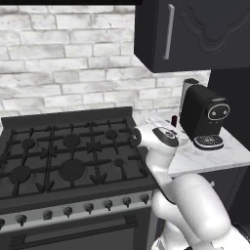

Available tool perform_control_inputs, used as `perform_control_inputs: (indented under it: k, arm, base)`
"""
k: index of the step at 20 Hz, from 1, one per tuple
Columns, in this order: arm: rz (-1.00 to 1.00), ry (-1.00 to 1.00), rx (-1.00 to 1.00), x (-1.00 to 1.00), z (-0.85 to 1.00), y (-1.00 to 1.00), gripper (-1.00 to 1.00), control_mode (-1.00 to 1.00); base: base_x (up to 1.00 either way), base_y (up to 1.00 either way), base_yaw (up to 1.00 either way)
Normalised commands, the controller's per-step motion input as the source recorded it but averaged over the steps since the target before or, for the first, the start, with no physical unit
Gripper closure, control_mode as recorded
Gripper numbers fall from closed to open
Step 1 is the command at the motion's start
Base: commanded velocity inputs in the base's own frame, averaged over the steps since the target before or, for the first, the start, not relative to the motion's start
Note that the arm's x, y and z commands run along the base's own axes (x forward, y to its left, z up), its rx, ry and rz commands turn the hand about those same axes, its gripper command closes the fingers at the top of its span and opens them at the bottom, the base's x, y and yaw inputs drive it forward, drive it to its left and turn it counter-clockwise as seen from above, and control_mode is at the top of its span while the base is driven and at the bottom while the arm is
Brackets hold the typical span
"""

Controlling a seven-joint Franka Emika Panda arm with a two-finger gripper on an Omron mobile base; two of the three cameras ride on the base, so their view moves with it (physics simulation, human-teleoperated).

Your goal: There is a wine glass and glass cup on the dining counter. Place the wine bottle next to the wine glass and the juice bottle next to the glass cup.

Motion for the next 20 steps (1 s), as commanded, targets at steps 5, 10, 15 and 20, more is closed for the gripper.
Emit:
perform_control_inputs:
  k: [5,10,15,20]
  arm:
    - [0.0,-0.06,0.0,0.11,-0.06,-0.05,-1.0,-1.0]
    - [0.0,0.0,0.0,0.19,-0.05,-0.07,-1.0,-1.0]
    - [0.0,0.0,0.0,0.12,-0.1,-0.02,-1.0,-1.0]
    - [0.0,0.0,0.0,0.16,-0.09,0.0,-1.0,-1.0]
  base:
    - [0.0,0.0,0.0]
    - [0.0,0.0,0.0]
    - [0.0,0.0,0.0]
    - [0.0,0.0,0.0]
